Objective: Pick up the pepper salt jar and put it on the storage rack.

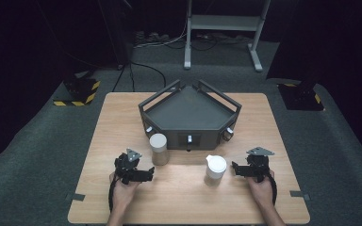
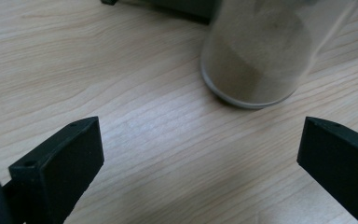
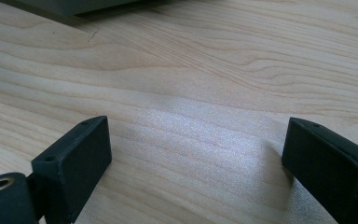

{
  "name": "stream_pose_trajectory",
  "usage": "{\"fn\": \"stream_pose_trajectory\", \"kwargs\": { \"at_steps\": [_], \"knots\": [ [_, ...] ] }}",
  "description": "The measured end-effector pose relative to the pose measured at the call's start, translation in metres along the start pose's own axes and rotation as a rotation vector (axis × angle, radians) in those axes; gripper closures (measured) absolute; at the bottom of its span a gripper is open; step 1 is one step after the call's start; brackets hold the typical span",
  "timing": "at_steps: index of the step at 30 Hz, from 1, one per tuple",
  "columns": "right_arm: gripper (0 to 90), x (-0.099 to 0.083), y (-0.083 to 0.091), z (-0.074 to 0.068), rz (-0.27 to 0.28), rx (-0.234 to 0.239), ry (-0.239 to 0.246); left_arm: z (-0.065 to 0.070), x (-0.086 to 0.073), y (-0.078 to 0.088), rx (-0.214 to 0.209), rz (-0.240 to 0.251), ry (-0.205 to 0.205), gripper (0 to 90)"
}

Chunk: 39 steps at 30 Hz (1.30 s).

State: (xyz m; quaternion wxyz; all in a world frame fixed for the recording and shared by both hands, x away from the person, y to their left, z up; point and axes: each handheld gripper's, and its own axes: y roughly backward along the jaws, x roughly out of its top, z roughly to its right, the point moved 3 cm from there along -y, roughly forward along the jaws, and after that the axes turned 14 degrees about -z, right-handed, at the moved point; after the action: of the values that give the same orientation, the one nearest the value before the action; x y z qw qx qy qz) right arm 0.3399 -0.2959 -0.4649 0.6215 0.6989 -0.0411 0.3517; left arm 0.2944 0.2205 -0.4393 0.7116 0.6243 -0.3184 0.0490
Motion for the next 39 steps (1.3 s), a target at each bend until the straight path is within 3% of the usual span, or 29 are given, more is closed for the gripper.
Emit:
{"fn": "stream_pose_trajectory", "kwargs": {
  "at_steps": [28, 39],
  "knots": [
    [7.6, 0.0, 0.0, 0.0, 0.0, 0.0, 0.0, 0.014, 0.026, -0.011, -0.053, 0.026, -0.03, 2.7],
    [7.6, 0.0, 0.0, 0.0, 0.0, 0.0, 0.0, 0.021, 0.04, -0.013, -0.04, 0.04, -0.038, 5.7]
  ]
}}
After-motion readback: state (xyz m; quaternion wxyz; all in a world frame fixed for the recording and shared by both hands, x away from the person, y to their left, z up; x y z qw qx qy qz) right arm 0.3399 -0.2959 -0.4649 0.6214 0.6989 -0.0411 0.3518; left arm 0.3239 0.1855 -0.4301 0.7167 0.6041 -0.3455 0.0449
